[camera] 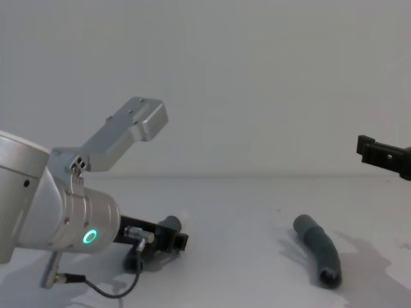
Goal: Use both hands to pick up one end of the pipe from the table, align the ends, and insert them.
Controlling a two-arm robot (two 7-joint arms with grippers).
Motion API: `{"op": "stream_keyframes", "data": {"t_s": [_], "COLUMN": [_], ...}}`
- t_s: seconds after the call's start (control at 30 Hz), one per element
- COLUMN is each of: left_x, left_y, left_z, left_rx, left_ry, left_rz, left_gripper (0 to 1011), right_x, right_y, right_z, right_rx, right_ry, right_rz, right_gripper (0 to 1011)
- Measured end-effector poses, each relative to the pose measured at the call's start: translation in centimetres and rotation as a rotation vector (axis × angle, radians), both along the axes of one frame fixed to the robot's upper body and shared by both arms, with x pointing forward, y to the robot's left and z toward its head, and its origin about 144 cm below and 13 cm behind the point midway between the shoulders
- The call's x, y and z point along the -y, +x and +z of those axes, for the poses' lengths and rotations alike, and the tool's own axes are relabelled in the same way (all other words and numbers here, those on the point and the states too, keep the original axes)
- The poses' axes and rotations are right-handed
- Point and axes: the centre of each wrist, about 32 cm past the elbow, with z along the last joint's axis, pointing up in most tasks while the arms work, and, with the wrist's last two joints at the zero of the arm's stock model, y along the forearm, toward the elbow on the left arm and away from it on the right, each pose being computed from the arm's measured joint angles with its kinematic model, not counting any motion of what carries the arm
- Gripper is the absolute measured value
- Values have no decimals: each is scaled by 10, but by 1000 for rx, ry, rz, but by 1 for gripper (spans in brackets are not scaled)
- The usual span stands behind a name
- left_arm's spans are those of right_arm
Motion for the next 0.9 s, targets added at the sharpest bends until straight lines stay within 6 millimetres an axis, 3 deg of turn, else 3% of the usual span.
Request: {"op": "stream_keyframes", "data": {"t_s": [0.9], "left_x": [-4], "left_y": [-6], "left_z": [-4], "left_rx": [29], "left_ry": [-26], "left_rz": [35], "left_gripper": [339], "right_x": [0], "right_y": [0], "right_z": [0], "right_rx": [0], "right_ry": [0], "right_rz": [0], "right_gripper": [1002]}}
